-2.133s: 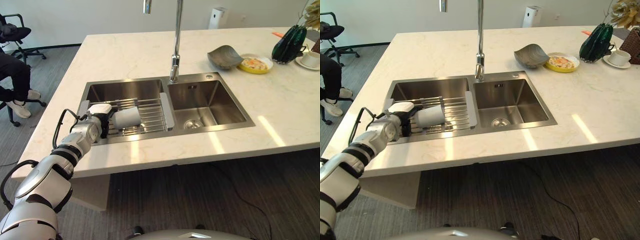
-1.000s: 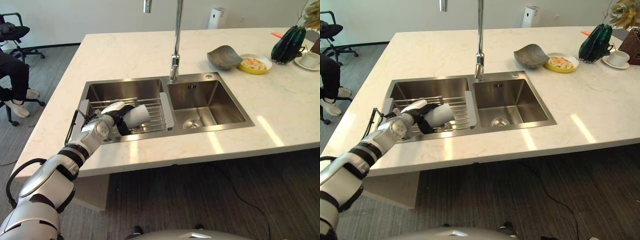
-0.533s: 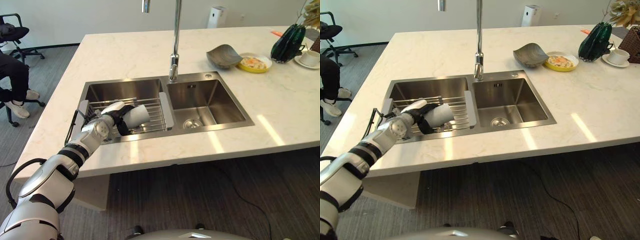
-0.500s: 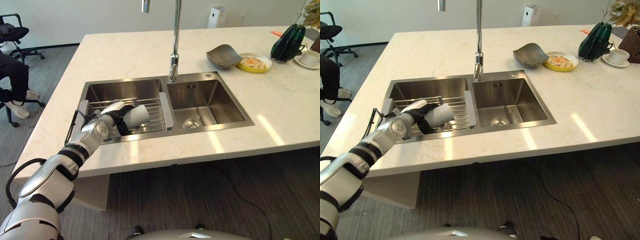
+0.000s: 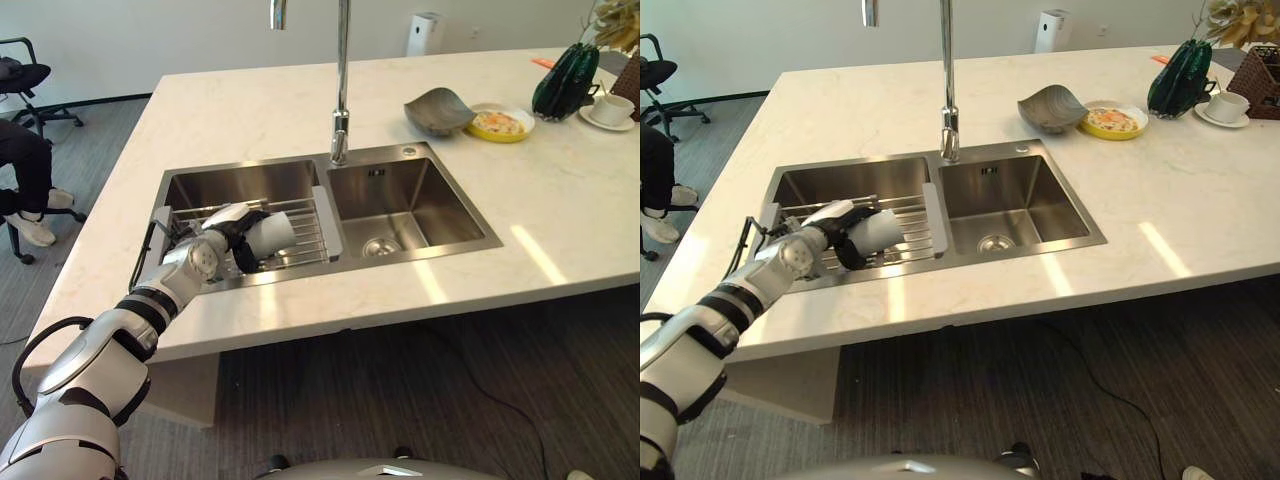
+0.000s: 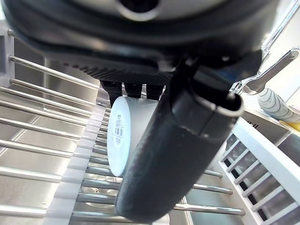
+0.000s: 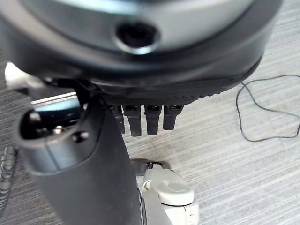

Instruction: Place the dishes in the dishwasher.

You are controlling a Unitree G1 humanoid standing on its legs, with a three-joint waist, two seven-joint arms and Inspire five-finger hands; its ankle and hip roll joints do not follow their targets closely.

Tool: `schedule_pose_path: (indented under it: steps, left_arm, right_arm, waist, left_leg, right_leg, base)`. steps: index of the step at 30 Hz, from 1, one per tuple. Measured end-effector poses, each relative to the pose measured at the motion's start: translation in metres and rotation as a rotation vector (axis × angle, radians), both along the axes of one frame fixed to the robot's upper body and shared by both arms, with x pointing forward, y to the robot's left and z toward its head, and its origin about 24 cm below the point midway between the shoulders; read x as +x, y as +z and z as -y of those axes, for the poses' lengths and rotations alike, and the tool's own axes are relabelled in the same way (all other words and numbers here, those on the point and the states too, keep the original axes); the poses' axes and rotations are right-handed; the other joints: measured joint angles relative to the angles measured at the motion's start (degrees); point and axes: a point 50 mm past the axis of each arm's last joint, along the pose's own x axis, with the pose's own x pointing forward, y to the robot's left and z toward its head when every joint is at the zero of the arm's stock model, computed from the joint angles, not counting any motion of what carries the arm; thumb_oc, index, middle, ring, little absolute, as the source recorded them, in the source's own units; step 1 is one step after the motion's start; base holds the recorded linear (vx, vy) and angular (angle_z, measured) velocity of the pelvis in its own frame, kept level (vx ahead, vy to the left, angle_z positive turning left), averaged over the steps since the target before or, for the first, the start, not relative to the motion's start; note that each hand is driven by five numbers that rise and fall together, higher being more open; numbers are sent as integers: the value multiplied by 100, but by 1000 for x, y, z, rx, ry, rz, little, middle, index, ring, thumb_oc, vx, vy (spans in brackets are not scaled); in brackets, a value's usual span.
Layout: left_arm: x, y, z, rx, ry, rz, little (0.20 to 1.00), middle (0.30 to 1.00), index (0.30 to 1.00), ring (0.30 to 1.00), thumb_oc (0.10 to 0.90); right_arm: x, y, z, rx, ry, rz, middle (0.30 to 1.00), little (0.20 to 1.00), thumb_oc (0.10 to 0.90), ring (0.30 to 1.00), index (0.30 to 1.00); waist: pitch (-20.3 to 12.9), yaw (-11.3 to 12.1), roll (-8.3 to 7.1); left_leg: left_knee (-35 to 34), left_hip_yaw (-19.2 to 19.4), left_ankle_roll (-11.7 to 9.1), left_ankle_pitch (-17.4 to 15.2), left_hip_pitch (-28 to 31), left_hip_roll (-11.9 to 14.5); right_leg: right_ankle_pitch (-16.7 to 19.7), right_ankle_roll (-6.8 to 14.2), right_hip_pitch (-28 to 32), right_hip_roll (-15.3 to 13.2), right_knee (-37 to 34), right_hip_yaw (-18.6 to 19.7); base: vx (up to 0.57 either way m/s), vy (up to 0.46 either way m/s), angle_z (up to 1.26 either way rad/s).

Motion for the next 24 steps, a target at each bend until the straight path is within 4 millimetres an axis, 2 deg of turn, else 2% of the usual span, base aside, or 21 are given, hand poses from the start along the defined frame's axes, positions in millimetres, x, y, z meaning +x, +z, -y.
schedule_pose_path:
  steps: [14,18,24]
  left_arm:
    - [10,9,5,52,-9,10,900,900,900,900,800]
    - [11,6,11,71,-28,2,900,900,900,900,800]
    - [11,-1,10,149,-41,-21,900,900,900,900,800]
  right_arm:
    - [-6,0,0,0,-4,-13,900,900,800,900,900]
    - [-6,0,0,-1,-5,-14,900,900,800,900,900]
    - [-6,0,0,-1,-5,-16,900,900,800,900,900]
  waist:
    - [-23,-63,42]
    - [-23,-69,45]
    - [-25,-82,51]
  left_leg:
    - [2,28,0,-2,11,0]
    - [2,33,-3,-5,12,1]
    - [2,50,-2,-10,9,1]
  right_leg:
    - [2,1,-8,4,2,29]
    - [2,1,-9,4,1,32]
    - [2,1,-27,4,8,52]
  base:
    - [0,0,0]
    - [0,0,0]
    - [0,-1,-1]
